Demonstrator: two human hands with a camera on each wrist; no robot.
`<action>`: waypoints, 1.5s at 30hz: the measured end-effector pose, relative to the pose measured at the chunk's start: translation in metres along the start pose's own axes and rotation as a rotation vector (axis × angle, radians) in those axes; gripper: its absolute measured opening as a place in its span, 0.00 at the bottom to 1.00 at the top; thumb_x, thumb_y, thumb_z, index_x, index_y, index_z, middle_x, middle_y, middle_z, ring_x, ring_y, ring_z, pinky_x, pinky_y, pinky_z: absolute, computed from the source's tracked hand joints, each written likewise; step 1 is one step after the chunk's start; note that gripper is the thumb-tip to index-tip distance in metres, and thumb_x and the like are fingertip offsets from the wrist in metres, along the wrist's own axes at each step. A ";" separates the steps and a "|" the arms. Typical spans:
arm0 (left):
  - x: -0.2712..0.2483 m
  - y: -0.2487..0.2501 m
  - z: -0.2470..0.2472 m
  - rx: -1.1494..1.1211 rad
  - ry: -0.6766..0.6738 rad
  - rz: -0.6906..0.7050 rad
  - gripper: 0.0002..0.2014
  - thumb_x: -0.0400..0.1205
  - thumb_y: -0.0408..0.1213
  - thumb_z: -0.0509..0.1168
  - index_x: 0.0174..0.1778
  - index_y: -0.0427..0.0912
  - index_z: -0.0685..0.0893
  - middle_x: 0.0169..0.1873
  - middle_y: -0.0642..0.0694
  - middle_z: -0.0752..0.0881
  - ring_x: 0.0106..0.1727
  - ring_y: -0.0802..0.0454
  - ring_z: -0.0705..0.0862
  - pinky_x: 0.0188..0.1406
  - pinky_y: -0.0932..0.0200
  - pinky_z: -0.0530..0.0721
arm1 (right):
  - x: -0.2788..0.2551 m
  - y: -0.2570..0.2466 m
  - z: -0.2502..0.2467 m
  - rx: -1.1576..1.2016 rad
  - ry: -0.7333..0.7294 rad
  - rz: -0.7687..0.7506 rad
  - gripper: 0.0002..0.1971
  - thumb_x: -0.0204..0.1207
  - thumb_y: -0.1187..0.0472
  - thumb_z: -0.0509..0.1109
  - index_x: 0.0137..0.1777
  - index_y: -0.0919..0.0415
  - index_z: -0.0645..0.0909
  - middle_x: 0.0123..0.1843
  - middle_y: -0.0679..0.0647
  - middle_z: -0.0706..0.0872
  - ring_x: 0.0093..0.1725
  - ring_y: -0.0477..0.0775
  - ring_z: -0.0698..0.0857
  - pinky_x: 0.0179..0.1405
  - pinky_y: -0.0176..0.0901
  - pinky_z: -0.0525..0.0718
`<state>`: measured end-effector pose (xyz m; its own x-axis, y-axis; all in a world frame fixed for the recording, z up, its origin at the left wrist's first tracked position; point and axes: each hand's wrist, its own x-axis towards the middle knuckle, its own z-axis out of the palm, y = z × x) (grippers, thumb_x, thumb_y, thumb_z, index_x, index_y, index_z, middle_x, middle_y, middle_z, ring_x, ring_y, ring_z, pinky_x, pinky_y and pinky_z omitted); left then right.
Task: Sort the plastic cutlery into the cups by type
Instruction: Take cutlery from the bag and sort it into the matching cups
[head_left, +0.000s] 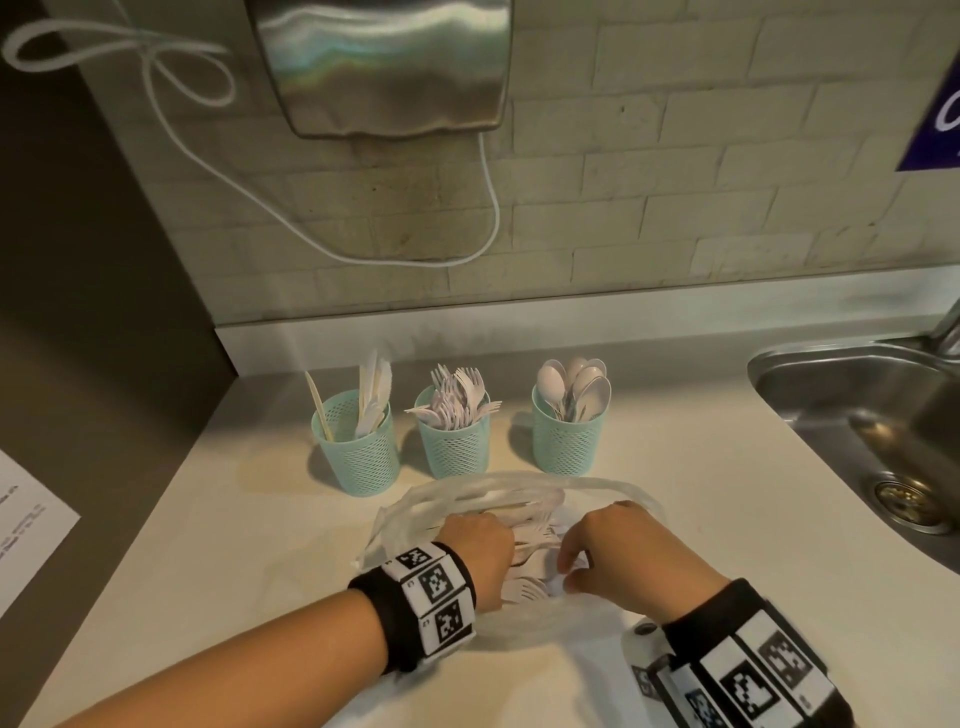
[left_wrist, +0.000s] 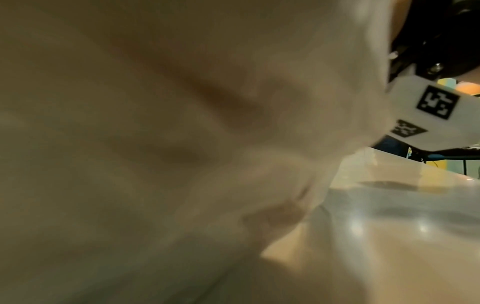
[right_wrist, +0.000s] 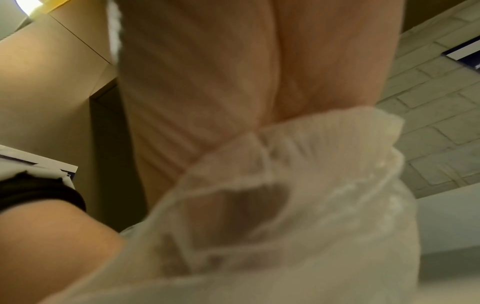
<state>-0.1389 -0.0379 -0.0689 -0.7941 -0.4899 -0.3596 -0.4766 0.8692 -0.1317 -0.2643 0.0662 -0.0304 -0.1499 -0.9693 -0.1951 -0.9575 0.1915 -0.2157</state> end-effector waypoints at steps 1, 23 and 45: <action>0.001 -0.001 0.001 -0.009 0.008 0.002 0.21 0.77 0.52 0.67 0.57 0.37 0.82 0.58 0.36 0.84 0.59 0.37 0.82 0.59 0.46 0.78 | 0.000 0.000 0.000 0.000 0.004 -0.004 0.12 0.75 0.51 0.70 0.57 0.47 0.86 0.57 0.46 0.88 0.58 0.50 0.82 0.69 0.42 0.65; -0.013 -0.042 -0.023 -0.548 0.072 0.011 0.14 0.77 0.44 0.68 0.52 0.39 0.79 0.51 0.39 0.86 0.51 0.42 0.83 0.49 0.53 0.81 | -0.001 0.000 -0.021 0.172 0.188 0.010 0.37 0.73 0.49 0.73 0.79 0.46 0.58 0.39 0.40 0.80 0.40 0.42 0.76 0.45 0.32 0.70; -0.036 -0.055 -0.089 -1.837 0.401 0.148 0.04 0.80 0.27 0.64 0.47 0.36 0.83 0.26 0.44 0.79 0.25 0.53 0.77 0.26 0.63 0.78 | 0.029 -0.050 -0.068 0.674 0.653 -0.111 0.16 0.83 0.50 0.59 0.47 0.55 0.86 0.35 0.44 0.86 0.38 0.43 0.84 0.44 0.44 0.85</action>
<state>-0.1178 -0.0746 0.0334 -0.7611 -0.6479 -0.0302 0.0535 -0.1091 0.9926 -0.2373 0.0177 0.0402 -0.3702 -0.8430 0.3904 -0.6608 -0.0564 -0.7484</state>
